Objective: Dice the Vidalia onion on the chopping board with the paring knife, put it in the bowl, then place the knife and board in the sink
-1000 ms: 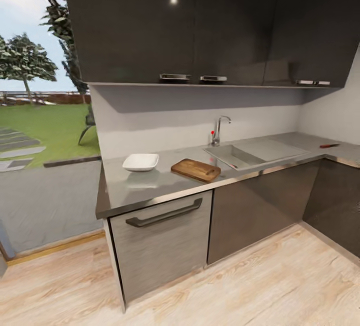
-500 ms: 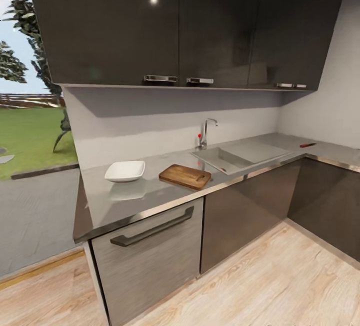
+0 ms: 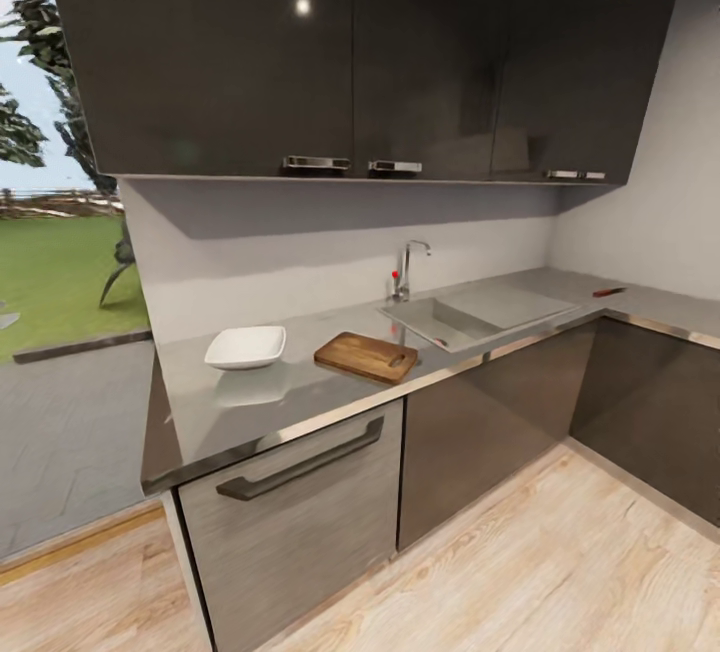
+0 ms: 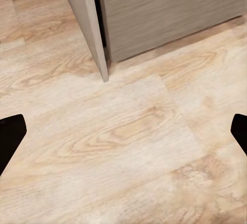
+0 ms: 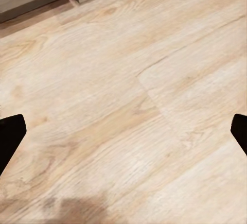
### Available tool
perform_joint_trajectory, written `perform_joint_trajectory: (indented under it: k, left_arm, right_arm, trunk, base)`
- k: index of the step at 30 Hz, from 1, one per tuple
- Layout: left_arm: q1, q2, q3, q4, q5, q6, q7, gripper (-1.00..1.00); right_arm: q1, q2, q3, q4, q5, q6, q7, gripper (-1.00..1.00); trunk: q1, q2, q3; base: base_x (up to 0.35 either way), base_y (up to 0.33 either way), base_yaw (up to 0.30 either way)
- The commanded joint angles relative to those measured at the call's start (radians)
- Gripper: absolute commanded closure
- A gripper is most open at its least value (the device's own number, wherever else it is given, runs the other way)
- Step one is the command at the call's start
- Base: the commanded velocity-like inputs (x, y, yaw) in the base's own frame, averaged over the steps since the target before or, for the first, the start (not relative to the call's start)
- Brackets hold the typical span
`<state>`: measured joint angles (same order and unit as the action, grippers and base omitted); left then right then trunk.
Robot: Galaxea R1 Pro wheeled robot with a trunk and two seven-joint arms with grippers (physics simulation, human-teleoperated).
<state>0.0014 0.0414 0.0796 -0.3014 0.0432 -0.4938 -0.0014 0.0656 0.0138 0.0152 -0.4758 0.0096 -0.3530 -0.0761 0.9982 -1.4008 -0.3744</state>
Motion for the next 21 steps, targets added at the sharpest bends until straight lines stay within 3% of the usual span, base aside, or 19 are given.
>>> perform_joint_trajectory:
  k: [1, 21]
  left_arm:
    - [0.000, 0.000, -0.001, -0.001, 0.004, -0.002, 0.000, -1.00]
    - [0.000, 0.000, -0.001, -0.001, 0.003, -0.002, 0.000, -1.00]
  right_arm:
    - [0.000, 0.000, 0.002, -0.001, 0.001, -0.001, -0.005, -1.00]
    - [0.000, 0.000, 0.002, 0.030, 0.001, -0.001, -0.005, -1.00]
  trunk:
    - [-0.004, 0.007, 0.002]
    - [-0.081, 0.147, 0.065]
  base:
    - [0.000, 0.000, 0.000]
    - [0.000, 0.000, 0.000]
